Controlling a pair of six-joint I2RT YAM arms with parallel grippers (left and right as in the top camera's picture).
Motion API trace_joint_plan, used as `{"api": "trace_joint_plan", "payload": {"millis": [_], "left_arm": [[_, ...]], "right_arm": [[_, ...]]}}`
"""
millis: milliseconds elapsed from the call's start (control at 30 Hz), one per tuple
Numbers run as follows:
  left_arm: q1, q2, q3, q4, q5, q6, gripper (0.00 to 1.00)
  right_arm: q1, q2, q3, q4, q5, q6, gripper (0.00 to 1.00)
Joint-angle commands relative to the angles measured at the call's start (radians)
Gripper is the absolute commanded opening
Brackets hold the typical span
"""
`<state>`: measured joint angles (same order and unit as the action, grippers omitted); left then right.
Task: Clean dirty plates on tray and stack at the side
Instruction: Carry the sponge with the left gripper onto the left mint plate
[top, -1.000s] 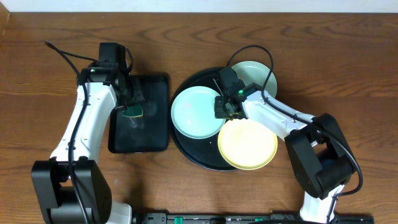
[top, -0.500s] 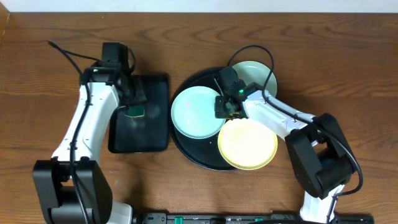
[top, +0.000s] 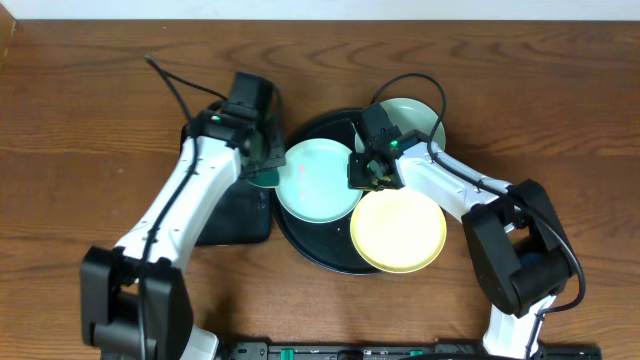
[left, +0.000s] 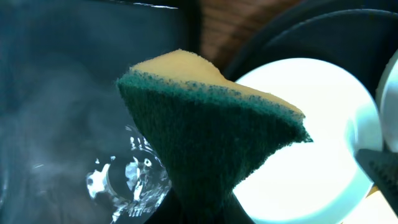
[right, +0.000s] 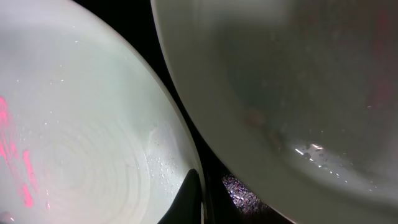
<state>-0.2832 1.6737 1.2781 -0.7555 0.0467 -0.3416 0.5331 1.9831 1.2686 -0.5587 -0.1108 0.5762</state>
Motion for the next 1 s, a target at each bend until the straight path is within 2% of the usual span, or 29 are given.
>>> {"api": "trace_joint_plan", "payload": {"millis": [0, 233, 433, 633, 733, 833, 967], "left_arm": [[-0.045, 0.074, -0.001, 0.027, 0.026, -0.038, 0.08], [-0.132, 0.194, -0.001, 0.107, 0.065, -0.080, 0.07], [-0.150, 0.272, -0.001, 0.126, 0.065, -0.117, 0.07], [-0.149, 0.295, 0.002, 0.126, -0.039, -0.116, 0.07], [-0.143, 0.292, 0.026, 0.135, -0.161, -0.064, 0.07], [-0.141, 0.293, 0.028, 0.187, -0.171, 0.006, 0.07], [-0.146, 0.294, 0.026, 0.216, -0.151, 0.016, 0.08]], "right_arm": [[0.002, 0.031, -0.020, -0.012, -0.036, -0.013, 0.01], [0.003, 0.031, -0.020, -0.010, -0.036, -0.013, 0.01], [0.003, 0.031, -0.020, -0.011, -0.035, -0.013, 0.01], [0.003, 0.031, -0.020, -0.011, -0.034, -0.016, 0.01], [0.003, 0.031, -0.020, -0.014, -0.028, -0.016, 0.01], [0.003, 0.031, -0.020, -0.013, -0.028, -0.016, 0.01], [0.003, 0.031, -0.020, -0.013, -0.028, -0.016, 0.01]]}}
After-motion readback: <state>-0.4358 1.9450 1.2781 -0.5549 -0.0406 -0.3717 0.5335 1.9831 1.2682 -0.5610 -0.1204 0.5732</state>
